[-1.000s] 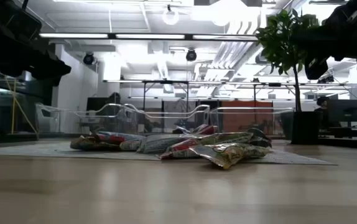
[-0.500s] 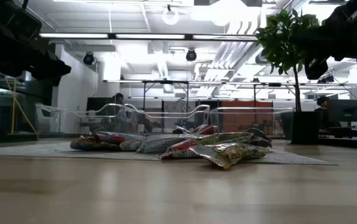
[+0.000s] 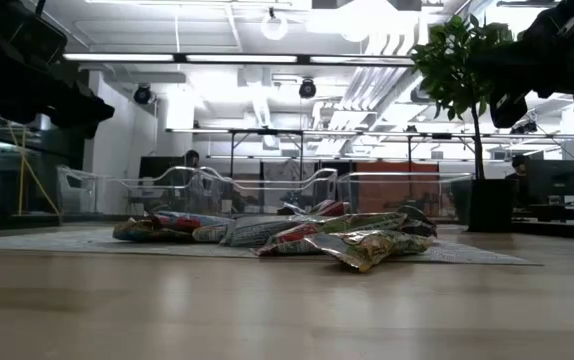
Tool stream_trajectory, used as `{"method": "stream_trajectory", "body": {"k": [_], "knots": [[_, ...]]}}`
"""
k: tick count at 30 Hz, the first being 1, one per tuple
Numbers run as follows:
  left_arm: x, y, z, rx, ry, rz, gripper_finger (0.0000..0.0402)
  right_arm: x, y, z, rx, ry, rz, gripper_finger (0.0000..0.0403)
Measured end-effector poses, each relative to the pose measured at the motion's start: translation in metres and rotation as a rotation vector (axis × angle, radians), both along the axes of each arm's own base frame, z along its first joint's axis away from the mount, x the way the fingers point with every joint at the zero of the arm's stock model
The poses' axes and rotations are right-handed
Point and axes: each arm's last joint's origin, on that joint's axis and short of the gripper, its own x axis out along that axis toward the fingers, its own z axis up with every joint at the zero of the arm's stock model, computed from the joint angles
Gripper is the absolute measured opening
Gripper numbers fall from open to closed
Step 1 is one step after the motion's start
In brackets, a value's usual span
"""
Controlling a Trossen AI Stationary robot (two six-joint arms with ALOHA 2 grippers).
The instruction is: Pick and place Granola Bars by type
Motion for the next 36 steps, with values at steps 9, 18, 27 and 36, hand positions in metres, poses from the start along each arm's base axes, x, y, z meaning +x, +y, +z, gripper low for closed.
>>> {"method": "stream_trajectory", "body": {"k": [9, 18, 27, 36], "knots": [[0.0, 0.0, 0.0, 0.0, 0.0, 0.0, 0.0257, 0.0, 0.0, 0.0, 0.0, 0.0, 0.0, 0.0], [0.0001, 0.0, 0.0003, 0.0, -0.004, 0.0, 0.0257, 0.0, 0.0, -0.0001, 0.0, 0.0, 0.0, 0.0], [0.0001, -0.0003, 0.0008, -0.003, -0.008, -0.01, 0.0257, 0.0, 0.0, 0.0, 0.0, 0.0, 0.0, 0.0], [0.0007, 0.0025, 0.0013, -0.006, -0.013, 0.091, 0.0257, 0.0, 0.0, -0.0001, 0.0, 0.0, 0.0, 0.0]]}}
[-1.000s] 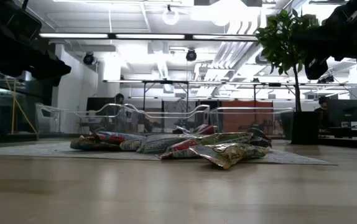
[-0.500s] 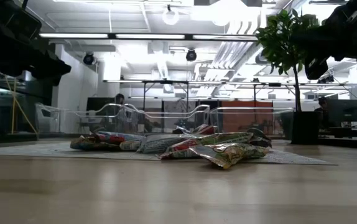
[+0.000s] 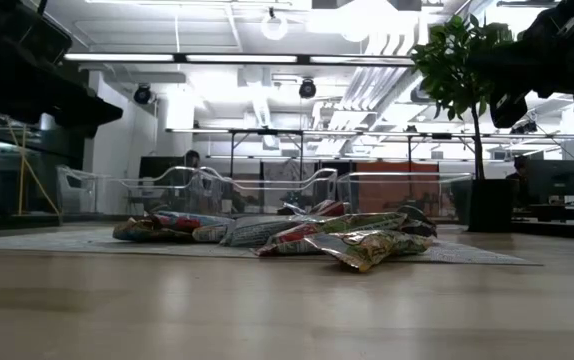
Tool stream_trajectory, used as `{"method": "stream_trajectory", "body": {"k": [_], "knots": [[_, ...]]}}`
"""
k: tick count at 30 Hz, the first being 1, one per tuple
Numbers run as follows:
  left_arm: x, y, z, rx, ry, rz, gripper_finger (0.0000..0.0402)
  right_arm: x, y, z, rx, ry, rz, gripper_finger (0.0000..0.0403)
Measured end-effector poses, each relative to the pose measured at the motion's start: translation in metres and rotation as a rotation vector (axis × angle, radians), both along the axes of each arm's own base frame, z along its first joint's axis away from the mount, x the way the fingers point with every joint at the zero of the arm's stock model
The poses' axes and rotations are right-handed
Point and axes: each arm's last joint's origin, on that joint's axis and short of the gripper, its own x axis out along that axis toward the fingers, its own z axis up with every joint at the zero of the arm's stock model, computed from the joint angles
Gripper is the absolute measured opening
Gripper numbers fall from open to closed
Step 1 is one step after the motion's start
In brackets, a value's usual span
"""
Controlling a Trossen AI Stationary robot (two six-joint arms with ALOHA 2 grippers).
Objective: Pick and place Granola Bars by type
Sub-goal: Put the yellow granola bar into the left transparent bin
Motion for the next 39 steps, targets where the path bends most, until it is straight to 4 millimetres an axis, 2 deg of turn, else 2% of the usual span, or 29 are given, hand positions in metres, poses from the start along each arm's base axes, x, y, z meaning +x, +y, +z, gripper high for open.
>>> {"method": "stream_trajectory", "body": {"k": [7, 14, 21, 28, 39], "knots": [[0.001, 0.004, 0.007, -0.402, -0.05, 0.199, 0.0257, 0.0, 0.0, 0.0, 0.0, 0.0, 0.0, 0.0], [0.001, 0.005, 0.008, -0.673, -0.047, 0.241, 0.0257, 0.0, 0.0, 0.0, 0.0, 0.0, 0.0, 0.0], [0.001, 0.005, 0.007, -0.702, -0.05, 0.263, 0.0257, 0.0, 0.0, 0.0, 0.011, -0.001, 0.002, 0.0], [0.001, 0.006, 0.011, -0.717, -0.092, 0.278, 0.0257, -0.001, 0.0, 0.003, 0.209, -0.049, 0.047, 0.0], [0.001, 0.008, 0.015, -0.72, -0.15, 0.318, 0.0257, -0.001, 0.001, 0.004, 0.221, -0.051, 0.065, 0.0]]}}
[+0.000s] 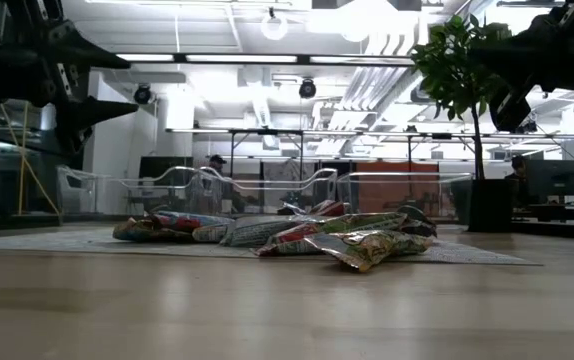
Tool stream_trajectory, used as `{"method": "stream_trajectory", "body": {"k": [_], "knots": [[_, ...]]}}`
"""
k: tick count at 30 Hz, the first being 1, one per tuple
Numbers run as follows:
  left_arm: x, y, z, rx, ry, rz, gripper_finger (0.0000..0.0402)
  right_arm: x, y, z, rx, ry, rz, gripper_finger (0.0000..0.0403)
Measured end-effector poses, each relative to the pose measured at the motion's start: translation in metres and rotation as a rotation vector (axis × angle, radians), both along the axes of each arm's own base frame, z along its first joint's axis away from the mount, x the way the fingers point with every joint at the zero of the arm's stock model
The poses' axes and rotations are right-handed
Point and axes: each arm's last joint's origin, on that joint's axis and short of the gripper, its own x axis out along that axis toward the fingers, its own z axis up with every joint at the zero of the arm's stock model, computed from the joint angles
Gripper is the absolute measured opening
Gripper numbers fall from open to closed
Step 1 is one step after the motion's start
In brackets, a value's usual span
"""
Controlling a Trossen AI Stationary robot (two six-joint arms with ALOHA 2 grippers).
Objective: Pick and place Granola Bars by type
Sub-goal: Put the yellow granola bar into the left transparent bin
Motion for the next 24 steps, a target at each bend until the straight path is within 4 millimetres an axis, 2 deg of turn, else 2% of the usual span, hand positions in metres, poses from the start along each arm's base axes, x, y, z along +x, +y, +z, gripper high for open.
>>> {"method": "stream_trajectory", "body": {"k": [10, 18, 24], "knots": [[0.0, -0.0002, 0.0017, -0.012, -0.018, -0.008, 0.0257, 0.0, -0.0002, -0.0001, -0.045, 0.003, -0.017, 0.0], [0.0, -0.0004, 0.0021, -0.011, -0.023, -0.016, 0.0257, -0.0001, -0.0012, 0.0, 0.001, 0.0, -0.041, 0.0], [-0.0006, 0.0022, 0.0041, 0.015, -0.019, 0.076, 0.0257, -0.0006, -0.0018, 0.005, -0.011, 0.005, -0.068, 0.0]]}}
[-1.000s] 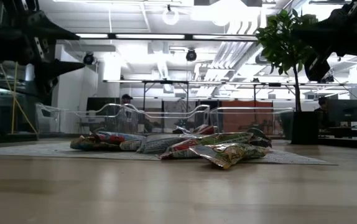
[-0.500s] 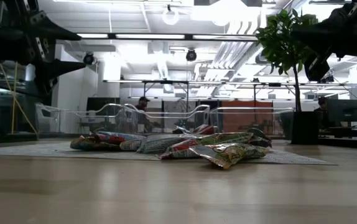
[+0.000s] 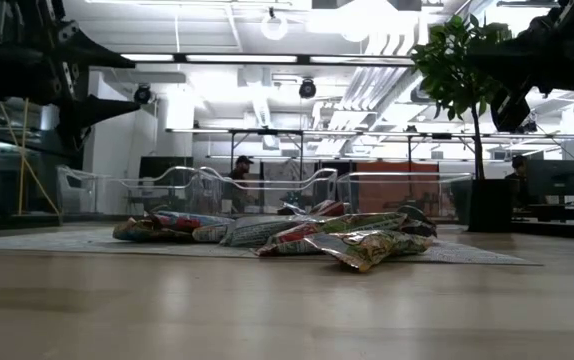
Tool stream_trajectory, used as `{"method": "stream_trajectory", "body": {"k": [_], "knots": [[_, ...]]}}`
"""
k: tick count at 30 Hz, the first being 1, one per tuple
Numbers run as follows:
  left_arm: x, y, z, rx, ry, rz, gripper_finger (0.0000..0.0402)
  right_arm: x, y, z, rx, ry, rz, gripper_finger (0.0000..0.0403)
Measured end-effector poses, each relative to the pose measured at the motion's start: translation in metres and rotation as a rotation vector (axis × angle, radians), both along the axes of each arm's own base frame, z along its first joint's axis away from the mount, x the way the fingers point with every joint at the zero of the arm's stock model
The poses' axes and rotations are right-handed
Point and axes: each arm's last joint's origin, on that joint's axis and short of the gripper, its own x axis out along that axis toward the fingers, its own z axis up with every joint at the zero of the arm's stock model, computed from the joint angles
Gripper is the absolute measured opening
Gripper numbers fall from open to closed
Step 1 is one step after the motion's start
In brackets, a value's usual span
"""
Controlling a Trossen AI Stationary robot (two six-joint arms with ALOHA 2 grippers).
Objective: Pick and place Granola Bars by type
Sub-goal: Put the yellow granola bar into the left transparent bin
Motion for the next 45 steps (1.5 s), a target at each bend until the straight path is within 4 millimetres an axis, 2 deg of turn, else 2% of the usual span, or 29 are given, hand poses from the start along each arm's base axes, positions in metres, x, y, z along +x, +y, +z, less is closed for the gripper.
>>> {"method": "stream_trajectory", "body": {"k": [4, 9, 13, 16, 21, 26, 30, 36, 40, 45], "knots": [[-0.003, 0.002, 0.024, 0.132, -0.029, 0.065, 0.0256, -0.002, -0.001, 0.027, -0.073, -0.021, -0.057, 0.0], [-0.012, 0.007, 0.063, 0.329, 0.061, 0.176, 0.0256, 0.01, -0.003, 0.068, -0.149, 0.142, -0.099, 0.0], [-0.017, 0.01, 0.089, 0.414, 0.305, 0.228, 0.0256, 0.037, -0.007, 0.101, -0.203, 0.332, -0.086, 0.0], [-0.011, 0.01, 0.105, 0.421, 0.471, 0.254, 0.0256, 0.063, -0.01, 0.12, -0.228, 0.489, -0.075, 0.0], [0.026, 0.0, 0.12, 0.385, 0.678, 0.155, 0.0256, 0.1, -0.015, 0.138, -0.21, 0.722, -0.042, 0.0], [0.074, -0.002, 0.107, 0.188, 0.995, 0.087, 0.0256, 0.124, -0.018, 0.149, -0.201, 0.841, -0.024, 0.0], [0.103, 0.008, 0.087, 0.104, 1.212, 0.056, 0.0256, 0.128, -0.018, 0.153, -0.218, 0.909, -0.011, 0.0], [0.136, 0.027, 0.064, -0.012, 1.25, -0.008, 0.0256, 0.12, -0.018, 0.148, -0.199, 1.002, -0.027, 0.0], [0.149, 0.04, 0.042, -0.151, 1.309, -0.016, 0.0256, 0.113, -0.018, 0.142, -0.167, 1.091, -0.065, 0.0], [0.161, 0.049, 0.021, -0.364, 1.315, -0.124, 0.0256, 0.11, -0.018, 0.139, -0.163, 1.14, -0.064, 0.0]]}}
